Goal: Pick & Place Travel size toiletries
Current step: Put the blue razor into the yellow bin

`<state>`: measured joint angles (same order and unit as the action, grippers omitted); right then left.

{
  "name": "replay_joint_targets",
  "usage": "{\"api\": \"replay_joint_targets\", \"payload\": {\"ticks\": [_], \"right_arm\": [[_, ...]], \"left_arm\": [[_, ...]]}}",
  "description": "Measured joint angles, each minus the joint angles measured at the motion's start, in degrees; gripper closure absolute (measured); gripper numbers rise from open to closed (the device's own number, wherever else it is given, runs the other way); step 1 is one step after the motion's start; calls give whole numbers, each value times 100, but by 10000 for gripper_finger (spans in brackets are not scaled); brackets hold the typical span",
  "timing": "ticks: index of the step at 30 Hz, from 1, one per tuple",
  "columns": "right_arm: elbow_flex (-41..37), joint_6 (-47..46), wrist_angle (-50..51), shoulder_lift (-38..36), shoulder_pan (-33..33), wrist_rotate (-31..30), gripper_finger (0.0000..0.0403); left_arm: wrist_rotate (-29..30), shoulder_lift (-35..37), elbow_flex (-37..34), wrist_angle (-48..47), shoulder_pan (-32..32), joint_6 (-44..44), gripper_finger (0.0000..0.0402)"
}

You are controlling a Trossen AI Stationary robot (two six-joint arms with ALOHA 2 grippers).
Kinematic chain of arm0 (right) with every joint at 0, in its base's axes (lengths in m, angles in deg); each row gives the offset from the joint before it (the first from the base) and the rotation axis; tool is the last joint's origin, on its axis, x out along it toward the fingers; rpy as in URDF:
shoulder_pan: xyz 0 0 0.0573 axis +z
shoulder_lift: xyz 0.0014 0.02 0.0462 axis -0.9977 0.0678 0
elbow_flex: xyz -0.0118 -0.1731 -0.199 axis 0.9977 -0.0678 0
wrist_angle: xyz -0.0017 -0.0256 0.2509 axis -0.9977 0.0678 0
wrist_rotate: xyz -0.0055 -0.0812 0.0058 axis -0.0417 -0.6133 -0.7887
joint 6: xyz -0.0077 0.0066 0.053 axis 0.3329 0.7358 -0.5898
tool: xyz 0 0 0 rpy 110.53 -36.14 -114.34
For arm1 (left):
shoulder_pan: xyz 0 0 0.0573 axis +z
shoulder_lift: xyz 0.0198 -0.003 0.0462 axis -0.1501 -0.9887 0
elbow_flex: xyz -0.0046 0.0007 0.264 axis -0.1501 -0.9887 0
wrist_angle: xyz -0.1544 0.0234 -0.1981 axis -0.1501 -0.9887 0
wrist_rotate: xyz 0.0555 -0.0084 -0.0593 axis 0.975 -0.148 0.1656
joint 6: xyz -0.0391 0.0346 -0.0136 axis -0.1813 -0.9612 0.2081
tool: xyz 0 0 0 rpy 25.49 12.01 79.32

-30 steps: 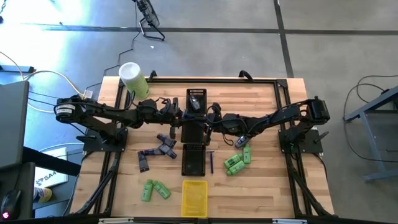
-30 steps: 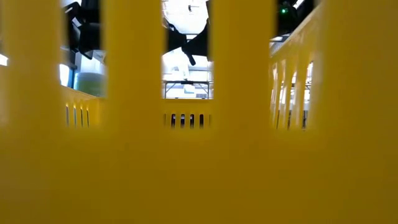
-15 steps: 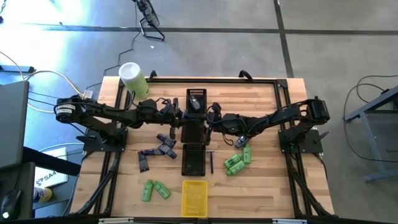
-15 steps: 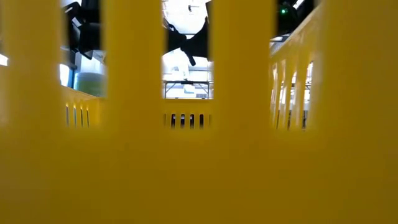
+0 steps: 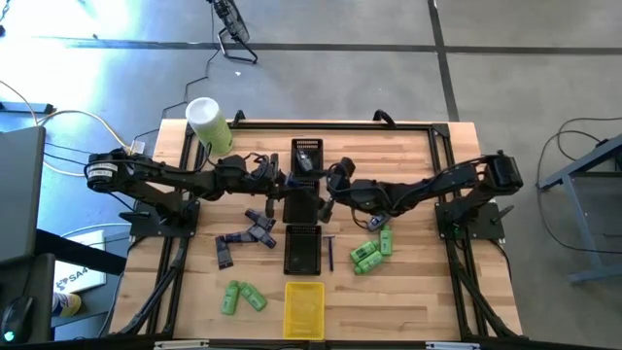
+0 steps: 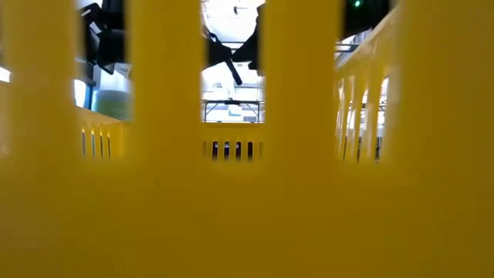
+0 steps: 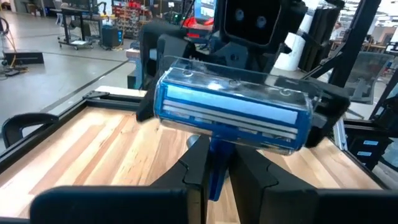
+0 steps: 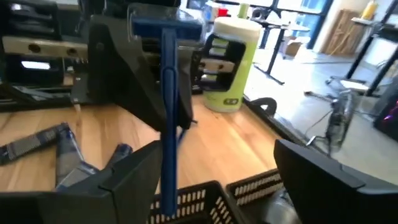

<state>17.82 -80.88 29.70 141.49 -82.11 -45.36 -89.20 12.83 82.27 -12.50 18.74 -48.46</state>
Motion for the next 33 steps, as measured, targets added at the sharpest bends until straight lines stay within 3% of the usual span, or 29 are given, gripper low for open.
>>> {"api": "replay_joint_targets", "payload": {"ticks": [8,16,33], "right_arm": [[-5,42,749,-340,231,-804,100],[-2,-70,1026,-449,360,-1378,117],[-2,-594,1517,-442,512,-1786,218]], "left_arm": [[-4,0,0,-138,1,8,362],[-165,0,0,-412,0,591,362],[-383,2,0,-360,-554,1051,362]]}}
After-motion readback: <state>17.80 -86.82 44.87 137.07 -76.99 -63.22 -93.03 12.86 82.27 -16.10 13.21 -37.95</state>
